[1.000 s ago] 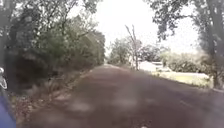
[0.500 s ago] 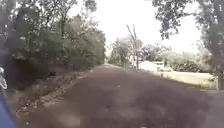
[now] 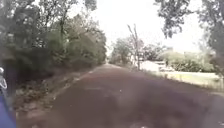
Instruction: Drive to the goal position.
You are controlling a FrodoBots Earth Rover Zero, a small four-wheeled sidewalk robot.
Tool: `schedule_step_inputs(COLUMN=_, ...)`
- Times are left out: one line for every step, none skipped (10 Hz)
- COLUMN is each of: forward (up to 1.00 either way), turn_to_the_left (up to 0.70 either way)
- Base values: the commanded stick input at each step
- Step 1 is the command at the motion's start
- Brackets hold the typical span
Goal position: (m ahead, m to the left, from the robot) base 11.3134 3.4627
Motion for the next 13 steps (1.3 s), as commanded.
schedule_step_inputs(forward=0.7, turn_to_the_left=-0.01)
schedule_step_inputs(forward=0.7, turn_to_the_left=-0.01)
schedule_step_inputs(forward=0.7, turn_to_the_left=-0.01)
schedule_step_inputs(forward=0.7, turn_to_the_left=-0.01)
schedule_step_inputs(forward=0.7, turn_to_the_left=-0.01)
schedule_step_inputs(forward=0.7, turn_to_the_left=-0.01)
schedule_step_inputs(forward=0.7, turn_to_the_left=-0.01)
schedule_step_inputs(forward=0.7, turn_to_the_left=-0.01)
schedule_step_inputs(forward=0.7, turn_to_the_left=-0.01)
schedule_step_inputs(forward=0.7, turn_to_the_left=-0.01)
schedule_step_inputs(forward=0.7, turn_to_the_left=-0.01)
schedule_step_inputs(forward=0.7, turn_to_the_left=-0.01)
schedule_step_inputs(forward=0.7, turn_to_the_left=-0.01)
